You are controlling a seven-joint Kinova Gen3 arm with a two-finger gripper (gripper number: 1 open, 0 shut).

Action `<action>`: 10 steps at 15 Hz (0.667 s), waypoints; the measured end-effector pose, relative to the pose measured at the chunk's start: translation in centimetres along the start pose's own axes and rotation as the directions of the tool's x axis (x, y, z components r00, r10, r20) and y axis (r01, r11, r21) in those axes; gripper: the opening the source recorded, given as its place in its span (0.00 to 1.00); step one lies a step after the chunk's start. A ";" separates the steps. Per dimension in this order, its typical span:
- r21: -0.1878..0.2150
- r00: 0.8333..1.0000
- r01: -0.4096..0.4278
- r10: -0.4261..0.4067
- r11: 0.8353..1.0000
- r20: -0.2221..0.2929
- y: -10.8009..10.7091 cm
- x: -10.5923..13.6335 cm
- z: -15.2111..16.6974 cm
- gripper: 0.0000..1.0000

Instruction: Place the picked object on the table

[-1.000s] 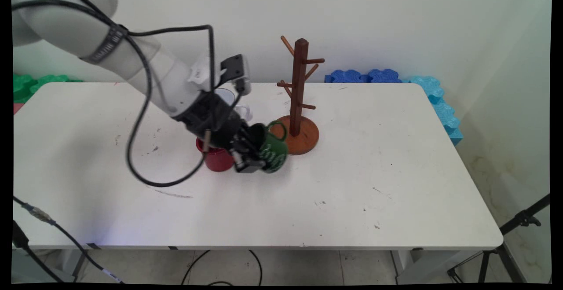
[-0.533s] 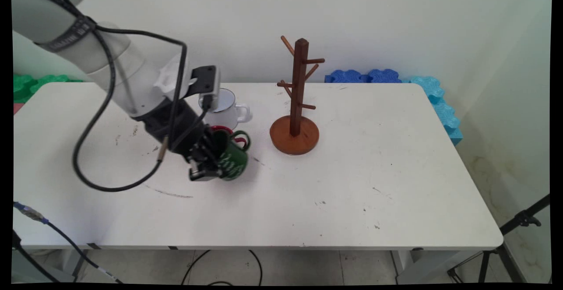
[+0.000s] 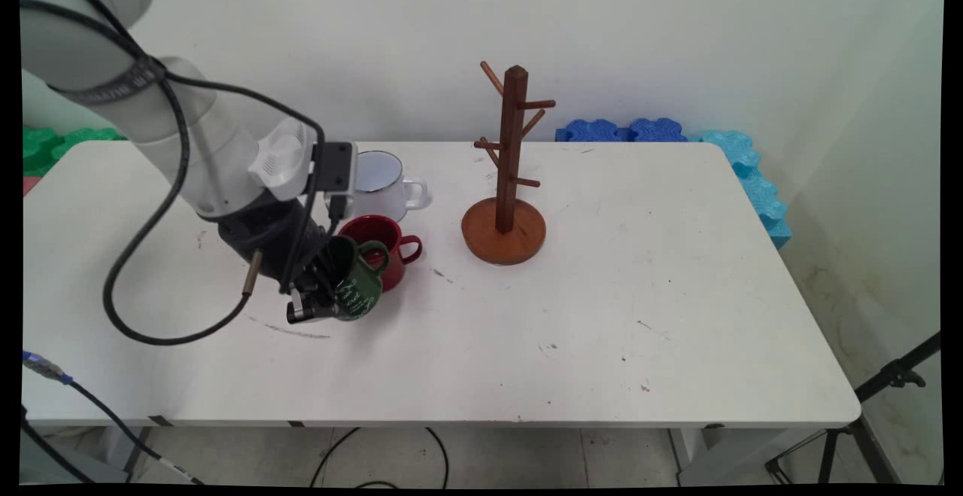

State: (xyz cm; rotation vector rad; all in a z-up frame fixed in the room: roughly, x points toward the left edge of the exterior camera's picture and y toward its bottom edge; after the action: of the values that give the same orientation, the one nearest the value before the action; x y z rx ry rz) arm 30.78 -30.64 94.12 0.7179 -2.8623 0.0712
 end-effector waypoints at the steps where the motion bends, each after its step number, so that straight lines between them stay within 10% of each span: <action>1: 0.001 1.000 -0.001 0.001 1.000 0.011 0.0 0.0 0.5 0.00; 10: -0.007 0.998 -0.009 0.009 1.000 0.066 0.1 0.3 4.8 0.00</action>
State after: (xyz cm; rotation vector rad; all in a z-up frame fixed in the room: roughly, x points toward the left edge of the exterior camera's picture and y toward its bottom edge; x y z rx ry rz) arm 29.66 -31.10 89.43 0.7194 -2.9273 0.0395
